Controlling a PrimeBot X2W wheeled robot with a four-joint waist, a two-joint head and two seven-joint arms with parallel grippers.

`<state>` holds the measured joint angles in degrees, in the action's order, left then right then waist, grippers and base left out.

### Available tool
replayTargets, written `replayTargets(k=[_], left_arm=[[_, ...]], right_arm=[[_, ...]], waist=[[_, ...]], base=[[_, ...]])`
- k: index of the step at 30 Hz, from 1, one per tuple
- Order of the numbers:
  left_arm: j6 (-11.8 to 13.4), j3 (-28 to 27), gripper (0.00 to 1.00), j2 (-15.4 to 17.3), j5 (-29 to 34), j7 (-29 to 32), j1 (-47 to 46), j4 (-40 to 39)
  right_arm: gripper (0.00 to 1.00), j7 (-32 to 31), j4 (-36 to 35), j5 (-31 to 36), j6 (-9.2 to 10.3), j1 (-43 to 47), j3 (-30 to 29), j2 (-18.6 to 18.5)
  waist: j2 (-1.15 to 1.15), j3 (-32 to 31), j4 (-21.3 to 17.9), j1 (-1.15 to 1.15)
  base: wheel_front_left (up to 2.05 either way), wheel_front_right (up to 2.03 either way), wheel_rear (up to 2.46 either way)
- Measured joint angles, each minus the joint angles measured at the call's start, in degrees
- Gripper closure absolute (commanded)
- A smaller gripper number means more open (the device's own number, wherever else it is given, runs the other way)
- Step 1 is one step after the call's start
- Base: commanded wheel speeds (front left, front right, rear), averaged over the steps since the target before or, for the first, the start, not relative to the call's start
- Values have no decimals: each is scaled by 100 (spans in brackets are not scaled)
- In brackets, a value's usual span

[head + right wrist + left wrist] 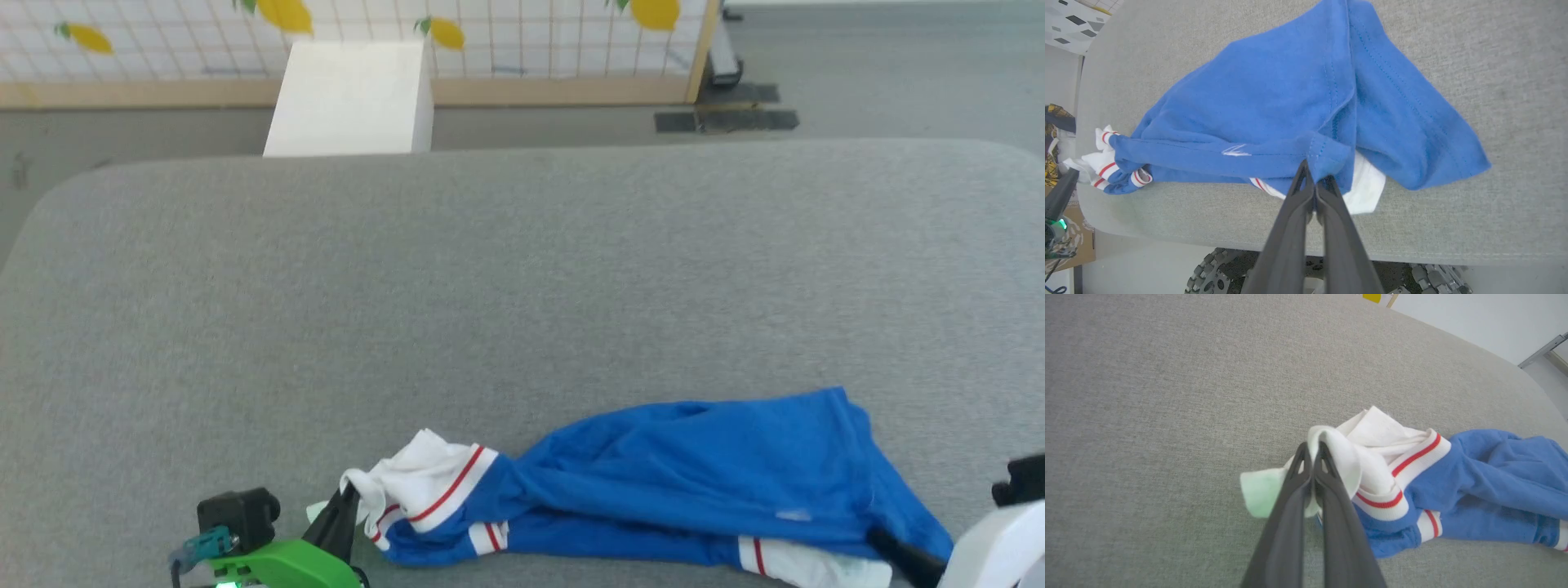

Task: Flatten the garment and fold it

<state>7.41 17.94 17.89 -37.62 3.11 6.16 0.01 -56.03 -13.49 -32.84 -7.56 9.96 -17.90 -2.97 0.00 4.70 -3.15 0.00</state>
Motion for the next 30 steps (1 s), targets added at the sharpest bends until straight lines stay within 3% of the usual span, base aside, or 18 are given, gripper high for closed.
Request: replayTargets(k=[6,10,17,21,25,30], left_arm=[[-65,-103,100,-12,-209,-41,49,-98],[-244,-356,100,90,-435,75,-477,-215],[-749,-571,100,758,-422,747,-2898,-2],[-1016,-477,100,1088,-222,1221,-4593,608],[-1104,-424,100,1234,34,1475,-6124,1424],[-1037,-229,100,1313,636,1538,-7721,2164]], right_arm=[[100,4,27,-416,0,50,87,2],[100,-153,-12,-393,0,-817,129,4],[100,-673,419,-136,0,-3413,-269,-70],[100,-862,851,311,0,-4898,-479,-86],[100,-844,1348,853,0,-6194,-619,-14],[100,-299,1964,1538,-1,-7627,-625,26]], waist=[[0,-220,-193,0],[0,-173,-234,0],[0,161,-147,0],[0,421,-62,0],[0,732,-11,0],[0,1194,-9,0]], base=[[0,0,0],[0,0,0],[0,0,0],[0,0,0],[0,0,0],[0,0,0]])
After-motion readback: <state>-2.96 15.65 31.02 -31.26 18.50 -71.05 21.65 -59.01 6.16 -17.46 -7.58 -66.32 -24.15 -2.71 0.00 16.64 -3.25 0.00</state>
